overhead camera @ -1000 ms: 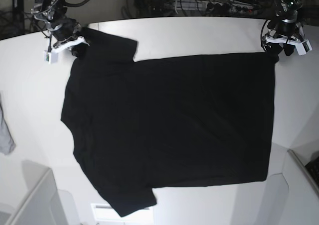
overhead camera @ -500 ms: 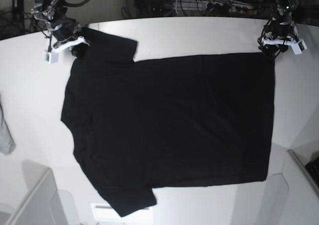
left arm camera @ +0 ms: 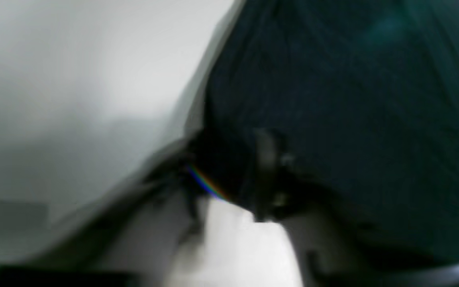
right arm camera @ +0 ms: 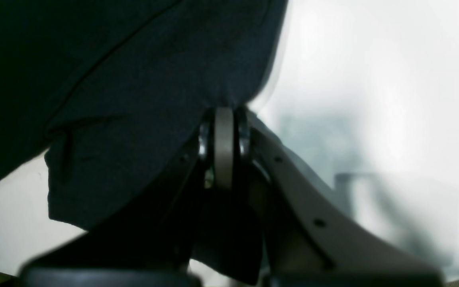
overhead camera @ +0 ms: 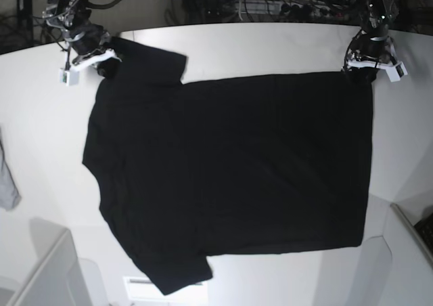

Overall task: Fold the T-shirt properly
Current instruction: 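Lift the shoulder corners and pull them toward the hem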

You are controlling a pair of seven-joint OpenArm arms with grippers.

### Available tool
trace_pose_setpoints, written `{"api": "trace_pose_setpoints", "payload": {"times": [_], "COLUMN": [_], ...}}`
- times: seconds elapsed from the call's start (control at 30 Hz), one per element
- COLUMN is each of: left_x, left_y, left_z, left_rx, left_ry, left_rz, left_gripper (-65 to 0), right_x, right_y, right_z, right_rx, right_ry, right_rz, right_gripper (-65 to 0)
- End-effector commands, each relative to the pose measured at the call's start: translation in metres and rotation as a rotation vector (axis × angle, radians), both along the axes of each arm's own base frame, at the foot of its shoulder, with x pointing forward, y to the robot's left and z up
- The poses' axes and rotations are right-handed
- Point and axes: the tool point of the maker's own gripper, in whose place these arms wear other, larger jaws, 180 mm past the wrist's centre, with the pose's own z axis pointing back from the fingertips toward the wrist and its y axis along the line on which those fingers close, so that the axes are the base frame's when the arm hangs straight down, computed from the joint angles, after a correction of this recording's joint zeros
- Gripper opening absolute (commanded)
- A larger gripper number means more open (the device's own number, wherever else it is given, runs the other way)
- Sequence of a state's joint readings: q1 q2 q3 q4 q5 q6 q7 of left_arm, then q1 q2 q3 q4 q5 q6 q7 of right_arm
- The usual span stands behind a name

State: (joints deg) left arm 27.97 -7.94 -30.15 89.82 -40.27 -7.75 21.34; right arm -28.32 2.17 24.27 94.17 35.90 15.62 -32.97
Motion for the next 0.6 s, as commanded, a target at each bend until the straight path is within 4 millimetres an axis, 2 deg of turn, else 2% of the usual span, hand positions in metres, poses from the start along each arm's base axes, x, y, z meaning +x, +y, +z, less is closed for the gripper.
{"api": "trace_pose_setpoints", "payload": {"times": [0.0, 0.03, 0.17, 0.3, 0.5, 0.57], "left_x": [0.001, 0.001, 0.001, -0.006, -0.014, -0.018], "left_y": [0.002, 0.002, 0.002, 0.002, 0.0, -0.001], "left_z": [0.003, 0.004, 0.005, 0.005, 0.02, 0.023], "left_rx": [0.009, 0.012, 0.018, 0.022, 0.053, 0.061], "left_ry": [-0.004, -0.004, -0.004, 0.009, 0.002, 0.005], "left_rz": [-0.008, -0.01, -0.014, -0.018, -0.044, -0.051], "left_gripper": [-59.2, -65.0, -65.0, -65.0, -65.0, -65.0], "right_x": [-0.021, -0.021, -0.02, -0.018, -0.017, -0.022], "right_y": [-0.001, -0.001, -0.001, -0.002, -0.002, -0.002], "right_z": [-0.013, -0.013, -0.012, -0.002, 0.013, 0.014], "right_rx": [-0.022, -0.022, -0.025, -0.04, -0.064, -0.069], "right_ry": [0.105, 0.105, 0.099, 0.075, 0.043, 0.049], "right_rz": [0.027, 0.027, 0.026, 0.035, 0.049, 0.053], "right_gripper": [-65.0, -65.0, -65.0, -65.0, -65.0, -65.0]}}
